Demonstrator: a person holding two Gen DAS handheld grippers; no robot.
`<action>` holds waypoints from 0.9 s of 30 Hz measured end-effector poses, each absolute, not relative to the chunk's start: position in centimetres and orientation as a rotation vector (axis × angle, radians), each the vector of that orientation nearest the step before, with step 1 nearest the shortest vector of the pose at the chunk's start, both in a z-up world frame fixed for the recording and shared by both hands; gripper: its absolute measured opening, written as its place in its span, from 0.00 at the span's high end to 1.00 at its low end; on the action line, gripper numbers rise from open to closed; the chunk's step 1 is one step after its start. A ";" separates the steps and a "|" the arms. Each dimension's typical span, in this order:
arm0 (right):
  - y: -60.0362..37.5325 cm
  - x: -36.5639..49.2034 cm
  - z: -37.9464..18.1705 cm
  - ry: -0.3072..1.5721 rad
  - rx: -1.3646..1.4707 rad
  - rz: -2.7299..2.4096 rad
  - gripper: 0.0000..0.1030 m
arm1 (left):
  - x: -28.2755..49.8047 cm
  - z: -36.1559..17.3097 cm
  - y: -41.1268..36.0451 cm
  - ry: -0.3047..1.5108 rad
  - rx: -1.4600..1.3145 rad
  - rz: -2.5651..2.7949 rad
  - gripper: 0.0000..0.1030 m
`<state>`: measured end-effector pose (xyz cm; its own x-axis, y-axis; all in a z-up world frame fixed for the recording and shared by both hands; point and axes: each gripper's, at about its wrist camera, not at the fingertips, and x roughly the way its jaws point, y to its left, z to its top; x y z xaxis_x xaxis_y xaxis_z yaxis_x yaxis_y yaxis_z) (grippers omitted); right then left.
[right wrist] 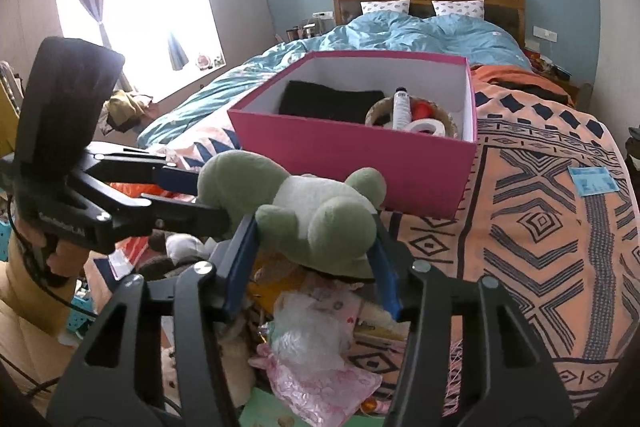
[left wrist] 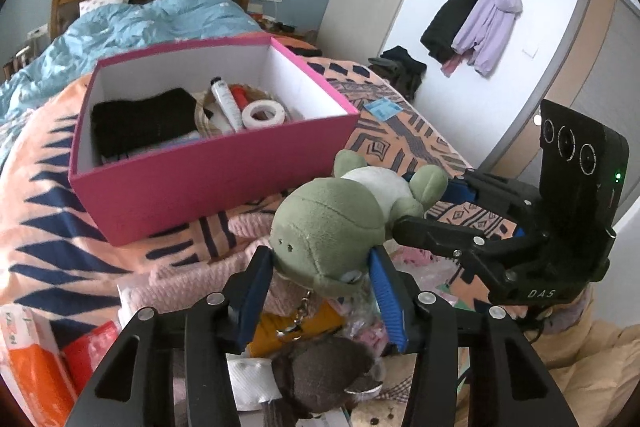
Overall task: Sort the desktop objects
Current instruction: 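Carry the green turtle with the right gripper over the pink box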
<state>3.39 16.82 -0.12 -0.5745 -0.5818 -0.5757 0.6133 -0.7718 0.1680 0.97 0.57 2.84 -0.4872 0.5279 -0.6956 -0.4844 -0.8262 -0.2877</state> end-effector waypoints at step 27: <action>16.7 1.4 4.6 0.097 0.680 -2.381 0.47 | -2.5 7.5 0.5 -0.053 -1.004 2.346 0.51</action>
